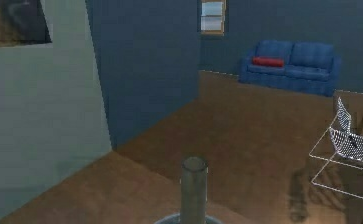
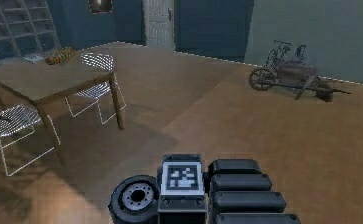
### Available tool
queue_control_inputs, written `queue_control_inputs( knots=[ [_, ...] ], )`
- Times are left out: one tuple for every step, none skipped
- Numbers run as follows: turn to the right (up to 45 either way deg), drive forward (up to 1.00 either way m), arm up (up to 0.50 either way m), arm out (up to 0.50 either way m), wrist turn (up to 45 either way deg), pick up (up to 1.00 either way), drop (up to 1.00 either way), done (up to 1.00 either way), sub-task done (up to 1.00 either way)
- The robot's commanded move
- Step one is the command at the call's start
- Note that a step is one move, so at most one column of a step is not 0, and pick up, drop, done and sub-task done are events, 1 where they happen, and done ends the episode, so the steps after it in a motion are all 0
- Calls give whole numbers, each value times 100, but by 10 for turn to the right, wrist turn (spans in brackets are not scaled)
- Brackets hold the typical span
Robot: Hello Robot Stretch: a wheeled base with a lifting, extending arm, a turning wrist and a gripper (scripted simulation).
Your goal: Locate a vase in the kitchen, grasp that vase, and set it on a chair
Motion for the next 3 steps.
queue_control_inputs(
  knots=[
    [450, 0, 0, 0, 0, 0, 0, 0, 0],
    [60, 0, 0, 0, 0, 0, 0, 0, 0],
    [30, 0, 0, 0, 0, 0, 0, 0, 0]
  ],
)
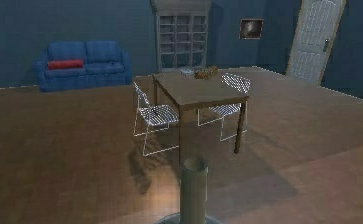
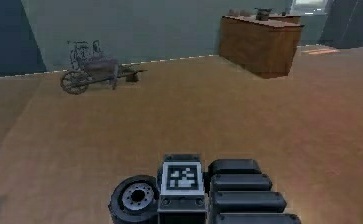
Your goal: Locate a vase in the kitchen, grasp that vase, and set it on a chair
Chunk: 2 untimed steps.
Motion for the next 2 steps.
queue_control_inputs(
  knots=[
    [-450, 0, 0, 0, 0, 0, 0, 0, 0],
    [-450, 0, 0, 0, 0, 0, 0, 0, 0]
  ],
)
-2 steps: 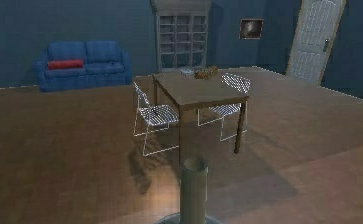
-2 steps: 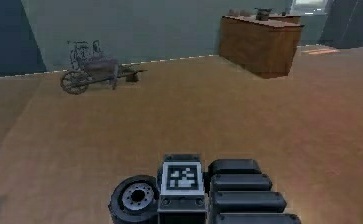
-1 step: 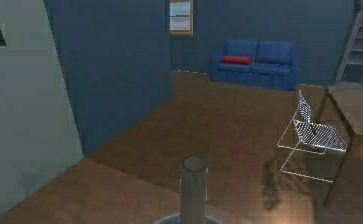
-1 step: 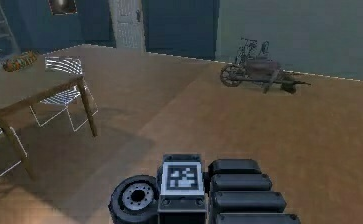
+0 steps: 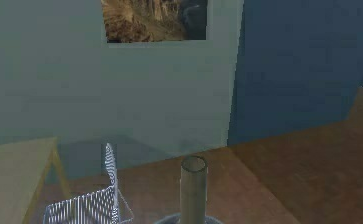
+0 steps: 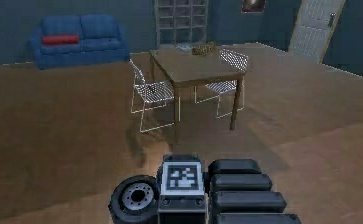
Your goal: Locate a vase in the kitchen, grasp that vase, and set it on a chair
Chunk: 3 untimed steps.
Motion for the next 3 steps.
queue_control_inputs(
  knots=[
    [-180, 0, 0, 0, 0, 0, 0, 0, 0],
    [0, 40, 0, 0, 0, 0, 0, 0, 0],
    [450, 0, 0, 0, 0, 0, 0, 0, 0]
  ],
)
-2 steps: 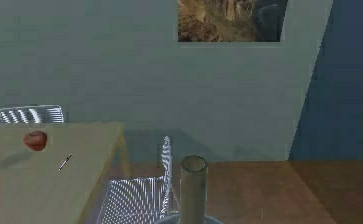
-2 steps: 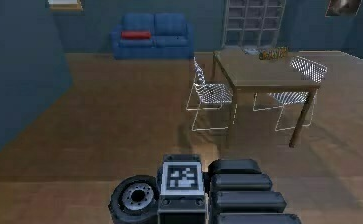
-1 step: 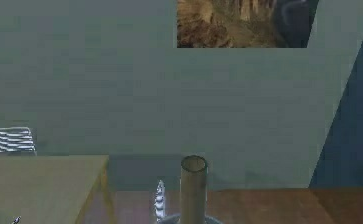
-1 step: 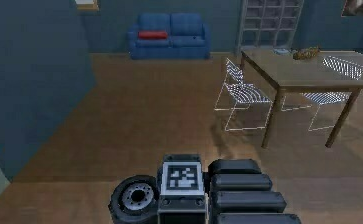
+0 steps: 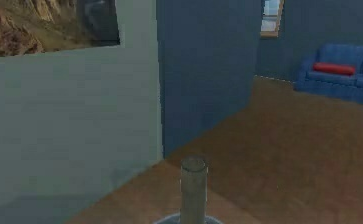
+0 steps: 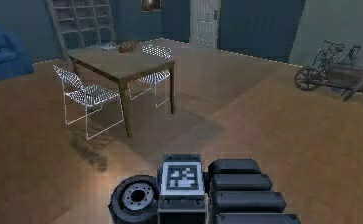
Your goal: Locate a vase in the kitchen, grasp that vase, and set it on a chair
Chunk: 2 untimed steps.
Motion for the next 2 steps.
queue_control_inputs(
  knots=[
    [450, 0, 0, 0, 0, 0, 0, 0, 0],
    [450, 0, 0, 0, 0, 0, 0, 0, 0]
  ],
)
